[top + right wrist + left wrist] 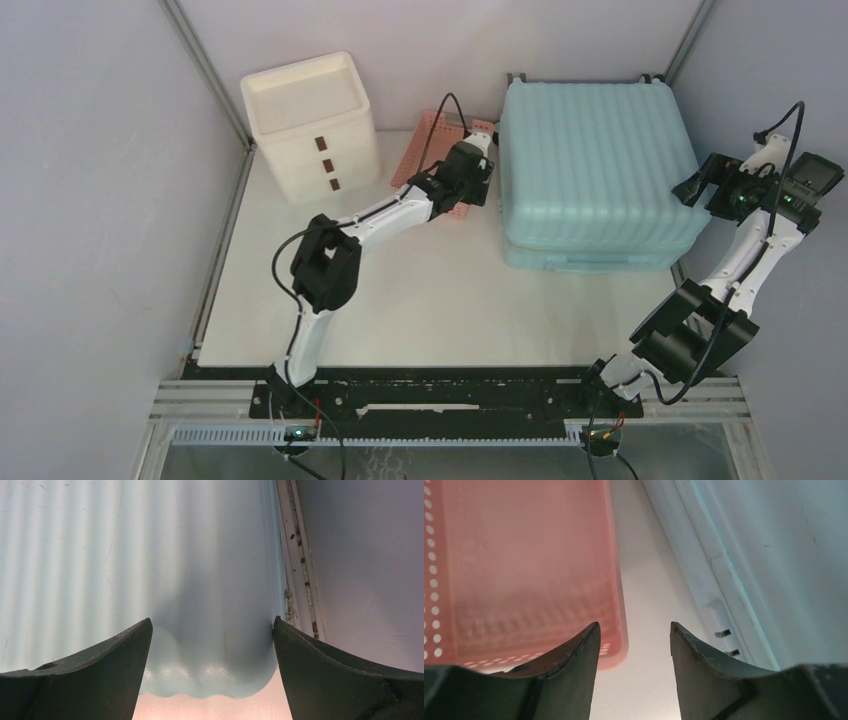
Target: Open, take out, and arrange the luggage
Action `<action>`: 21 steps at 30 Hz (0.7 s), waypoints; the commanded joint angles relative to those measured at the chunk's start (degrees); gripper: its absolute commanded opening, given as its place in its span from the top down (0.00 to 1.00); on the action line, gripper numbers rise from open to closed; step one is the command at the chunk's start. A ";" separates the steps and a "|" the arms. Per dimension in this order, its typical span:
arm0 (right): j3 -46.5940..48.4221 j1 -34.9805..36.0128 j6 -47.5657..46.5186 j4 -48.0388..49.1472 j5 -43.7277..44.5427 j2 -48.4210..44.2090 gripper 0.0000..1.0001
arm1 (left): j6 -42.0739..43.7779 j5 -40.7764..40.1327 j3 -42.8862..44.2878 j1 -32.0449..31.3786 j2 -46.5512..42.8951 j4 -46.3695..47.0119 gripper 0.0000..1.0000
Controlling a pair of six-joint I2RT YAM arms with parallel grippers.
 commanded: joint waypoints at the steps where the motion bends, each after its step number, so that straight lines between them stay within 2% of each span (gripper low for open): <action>1: -0.18 0.43 2.15 -5.84 -6.60 -2.85 0.03 | 2.65 -1.44 8.56 -0.54 5.08 -5.61 0.42; 5: 0.15 0.43 2.56 -5.73 -7.44 -3.18 0.03 | 2.67 -2.67 11.52 -0.65 8.55 -8.20 0.44; 8: 0.22 0.44 2.89 -5.58 -7.78 -3.32 0.03 | 2.66 -3.32 11.74 -0.65 9.52 -8.41 0.53; 10: 0.17 0.43 2.98 -5.58 -7.89 -3.25 0.03 | 2.61 -3.25 11.62 -0.66 9.54 -8.76 0.62; 12: 0.16 0.43 3.00 -5.50 -7.96 -3.15 0.03 | 2.57 -3.28 11.64 -0.69 9.08 -9.57 0.79; 14: 0.13 0.43 3.13 -5.43 -8.07 -3.14 0.03 | 2.93 -3.77 11.01 -0.85 7.53 -10.24 0.90; 17: 0.13 0.43 3.26 -5.10 -8.14 -3.38 0.03 | 3.17 -4.75 6.31 -1.43 2.19 -10.25 0.99; 21: 0.37 0.43 3.48 -4.66 -8.22 -3.58 0.02 | 1.95 -4.77 -8.42 -2.69 -9.27 -9.33 1.00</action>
